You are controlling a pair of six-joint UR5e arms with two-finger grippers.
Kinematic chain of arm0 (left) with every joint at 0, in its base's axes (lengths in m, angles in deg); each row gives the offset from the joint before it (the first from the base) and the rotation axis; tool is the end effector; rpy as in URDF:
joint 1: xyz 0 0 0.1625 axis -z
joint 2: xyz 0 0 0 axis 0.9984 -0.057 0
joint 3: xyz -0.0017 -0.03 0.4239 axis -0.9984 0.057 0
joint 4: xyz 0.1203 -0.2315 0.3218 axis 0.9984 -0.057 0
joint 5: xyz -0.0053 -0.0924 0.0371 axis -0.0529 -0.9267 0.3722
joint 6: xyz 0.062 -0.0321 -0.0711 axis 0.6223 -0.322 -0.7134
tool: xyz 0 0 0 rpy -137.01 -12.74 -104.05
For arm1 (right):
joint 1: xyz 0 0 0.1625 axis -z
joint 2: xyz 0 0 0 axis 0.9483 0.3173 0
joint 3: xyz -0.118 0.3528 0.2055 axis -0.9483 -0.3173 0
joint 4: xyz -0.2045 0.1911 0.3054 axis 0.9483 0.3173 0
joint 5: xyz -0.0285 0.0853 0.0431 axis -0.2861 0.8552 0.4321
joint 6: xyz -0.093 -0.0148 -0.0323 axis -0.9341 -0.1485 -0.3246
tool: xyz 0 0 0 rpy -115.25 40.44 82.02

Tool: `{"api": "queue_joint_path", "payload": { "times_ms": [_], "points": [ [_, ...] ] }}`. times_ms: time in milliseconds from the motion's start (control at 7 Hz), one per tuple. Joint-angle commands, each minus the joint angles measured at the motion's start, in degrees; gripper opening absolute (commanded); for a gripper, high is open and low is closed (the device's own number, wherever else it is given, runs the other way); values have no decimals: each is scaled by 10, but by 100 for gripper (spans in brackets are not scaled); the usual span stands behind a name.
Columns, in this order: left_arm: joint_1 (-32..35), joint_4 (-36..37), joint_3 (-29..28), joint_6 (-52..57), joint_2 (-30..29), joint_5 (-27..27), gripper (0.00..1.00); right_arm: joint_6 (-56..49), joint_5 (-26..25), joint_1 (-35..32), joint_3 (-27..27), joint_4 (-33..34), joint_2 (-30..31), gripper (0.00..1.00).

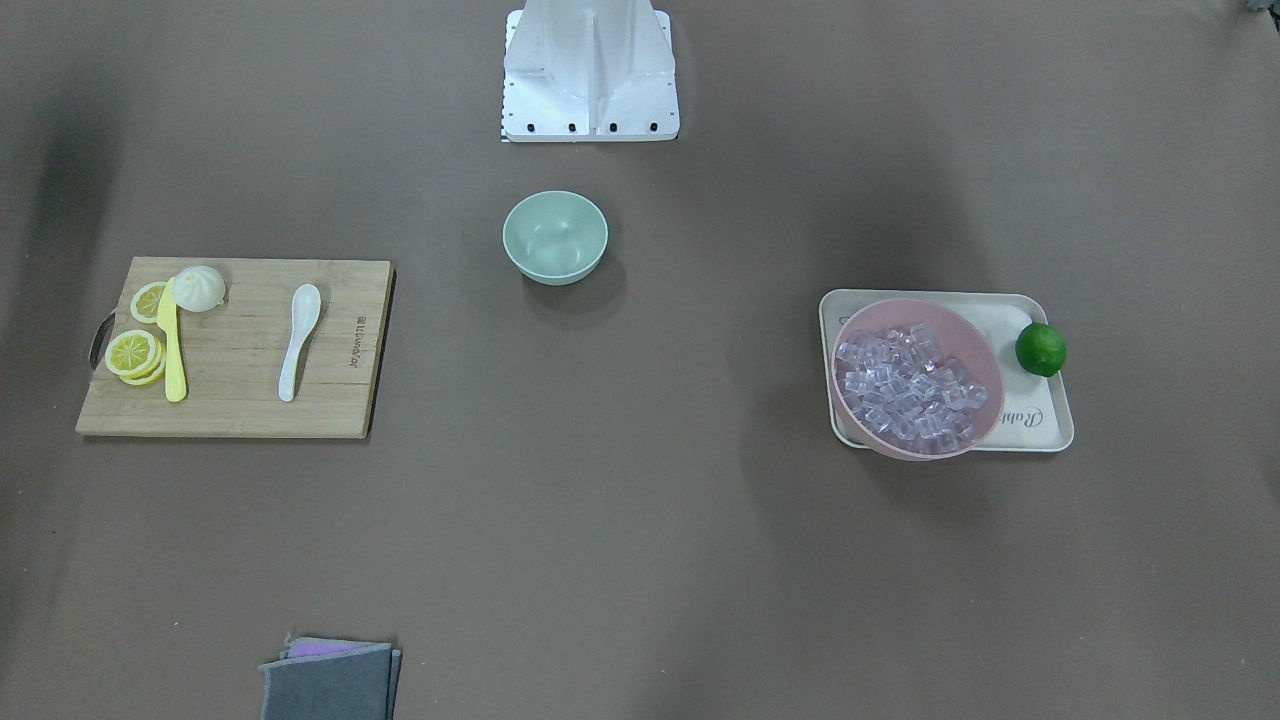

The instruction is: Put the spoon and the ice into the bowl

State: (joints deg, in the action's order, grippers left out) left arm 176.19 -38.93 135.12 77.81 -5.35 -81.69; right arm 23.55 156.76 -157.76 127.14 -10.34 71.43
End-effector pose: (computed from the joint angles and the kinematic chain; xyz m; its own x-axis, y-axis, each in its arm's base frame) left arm -0.0619 -0.5078 0.5149 0.7412 0.2742 -0.6127 -0.0289 0.9249 0.3790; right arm 0.0334 -0.4388 0.5376 0.6690 -0.4539 0.5885 0.0026 0.7933 0.6089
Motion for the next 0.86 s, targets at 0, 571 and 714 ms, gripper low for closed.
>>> {"api": "queue_joint_path", "payload": {
  "times_ms": [0, 571, 714],
  "points": [
    [0, -80, -2, 0, -6, 1, 99, 11, 15, 29, 1, -8, -16, 100],
    [-133, -175, 7, -142, -31, 7, 99, 283, -113, 199, 33, -9, -87, 100],
    [-181, -187, 6, -210, -46, 9, 99, 343, -163, 249, 46, -8, -89, 100]
  ]
}}
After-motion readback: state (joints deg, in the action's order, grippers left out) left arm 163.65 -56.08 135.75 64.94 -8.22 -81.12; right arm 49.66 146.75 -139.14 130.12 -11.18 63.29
